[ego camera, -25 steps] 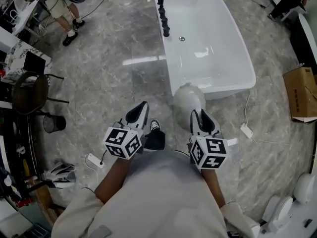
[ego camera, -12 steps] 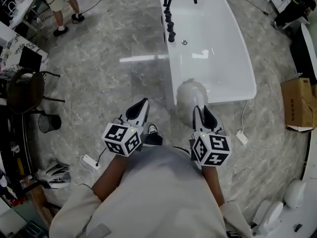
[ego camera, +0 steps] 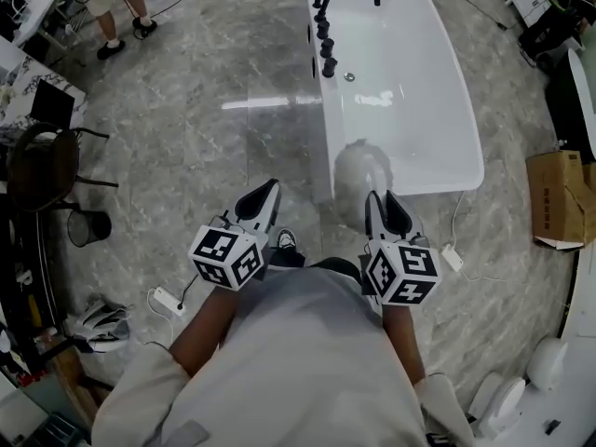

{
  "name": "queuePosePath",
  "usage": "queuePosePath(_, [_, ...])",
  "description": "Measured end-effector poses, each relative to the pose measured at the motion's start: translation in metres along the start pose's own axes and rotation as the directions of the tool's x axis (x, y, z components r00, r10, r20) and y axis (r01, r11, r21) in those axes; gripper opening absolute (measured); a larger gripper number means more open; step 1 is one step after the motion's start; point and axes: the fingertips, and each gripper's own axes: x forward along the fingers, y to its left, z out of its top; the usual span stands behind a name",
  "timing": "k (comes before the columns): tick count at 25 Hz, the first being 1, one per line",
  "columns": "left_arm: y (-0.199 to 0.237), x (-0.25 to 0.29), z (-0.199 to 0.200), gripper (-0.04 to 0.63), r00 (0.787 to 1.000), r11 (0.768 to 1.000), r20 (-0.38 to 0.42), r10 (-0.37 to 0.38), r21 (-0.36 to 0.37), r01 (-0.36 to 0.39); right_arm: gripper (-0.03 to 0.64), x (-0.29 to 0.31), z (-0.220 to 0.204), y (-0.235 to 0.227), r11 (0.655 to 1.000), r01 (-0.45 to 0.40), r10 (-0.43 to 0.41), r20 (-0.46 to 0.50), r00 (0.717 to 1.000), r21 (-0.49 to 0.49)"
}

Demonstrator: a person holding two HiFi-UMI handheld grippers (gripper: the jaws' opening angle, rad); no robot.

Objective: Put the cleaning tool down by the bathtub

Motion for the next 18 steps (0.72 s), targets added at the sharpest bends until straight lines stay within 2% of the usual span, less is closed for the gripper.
queuePosePath(5, [0.006, -0.005, -0.003, 0.009, 1.000, 1.000, -0.012, 0.000, -0.005, 0.000, 0.084, 0.001, 0.000, 0.003, 1.000, -0.003, 0.003, -0.003, 1.000, -0.004])
queuePosePath(10, [0.016, -0.014, -0.005, 0.009, 1.000, 0.999, -0.008, 0.022, -0.047, -0.022, 0.084, 0.005, -0.003, 0.001, 0.999, -0.022, 0.021, -0.013, 1.000, -0.030])
queuePosePath(18, [0.021, -0.012, -0.008, 0.009, 0.999, 0.997, -0.015, 0.051, -0.058, -0.052, 0.084, 0.026, 0.000, -0.014, 0.998, -0.042, 0.041, -0.027, 0.999, -0.052])
